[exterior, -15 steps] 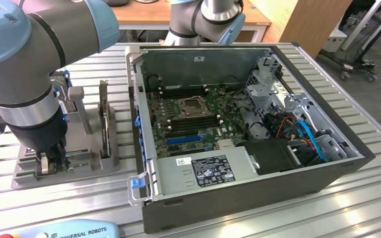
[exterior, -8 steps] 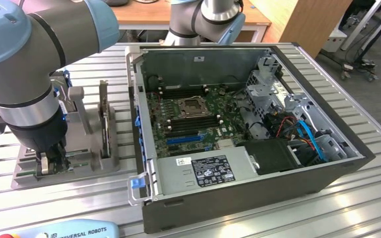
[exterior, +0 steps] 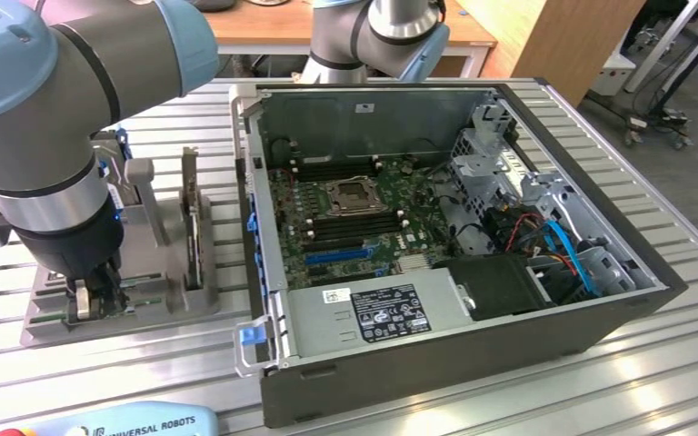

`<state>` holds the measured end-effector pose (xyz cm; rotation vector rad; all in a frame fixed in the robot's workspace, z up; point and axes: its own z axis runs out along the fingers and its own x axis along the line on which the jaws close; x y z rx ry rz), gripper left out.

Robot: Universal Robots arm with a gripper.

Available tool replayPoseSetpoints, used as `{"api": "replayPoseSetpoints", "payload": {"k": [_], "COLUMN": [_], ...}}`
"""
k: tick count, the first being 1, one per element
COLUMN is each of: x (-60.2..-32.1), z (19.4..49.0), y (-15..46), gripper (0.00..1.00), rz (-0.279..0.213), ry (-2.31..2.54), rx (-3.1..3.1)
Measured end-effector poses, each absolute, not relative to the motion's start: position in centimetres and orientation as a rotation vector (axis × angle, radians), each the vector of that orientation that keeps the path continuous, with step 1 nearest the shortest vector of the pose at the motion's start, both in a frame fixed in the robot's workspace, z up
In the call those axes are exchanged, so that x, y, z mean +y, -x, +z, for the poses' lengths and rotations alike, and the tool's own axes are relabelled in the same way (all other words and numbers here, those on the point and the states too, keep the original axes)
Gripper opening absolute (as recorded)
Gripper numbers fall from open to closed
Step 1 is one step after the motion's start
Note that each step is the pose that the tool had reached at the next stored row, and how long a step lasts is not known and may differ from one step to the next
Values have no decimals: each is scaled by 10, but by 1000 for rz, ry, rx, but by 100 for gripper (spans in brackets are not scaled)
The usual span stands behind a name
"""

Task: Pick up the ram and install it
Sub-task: 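Pick up the ram and move it above insertion slot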

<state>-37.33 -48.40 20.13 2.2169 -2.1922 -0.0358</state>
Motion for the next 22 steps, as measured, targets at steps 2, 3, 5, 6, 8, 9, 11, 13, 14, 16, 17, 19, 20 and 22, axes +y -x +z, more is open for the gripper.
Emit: {"api": "replayPoseSetpoints", "payload": {"k": [2,3,5,6,8,9,11,13,14,16,17,19,20,22], "x": [-484,-484,-484,-484,-484,-484,-484,-484,-484,-484,-484,-484,-484,-484], "z": [201,201,201,201,202,203,204,206,208,210,212,216,220,224], "y": [373,373,373,373,373,373,373,373,373,373,373,373,373,373], "gripper": [11,11,11,11,11,11,11,11,11,11,11,11,11,11], "rz": [-36,-36,-36,-36,-36,-37,-38,-38,-38,-38,-38,-38,-38,-38], "ry": [-2217,-2217,-2217,-2217,-2217,-2217,-2218,-2218,-2218,-2218,-2218,-2218,-2218,-2218], "rx": [-2192,-2192,-2192,-2192,-2192,-2193,-2193,-2193,-2193,-2193,-2193,-2193,-2193,-2193]}}
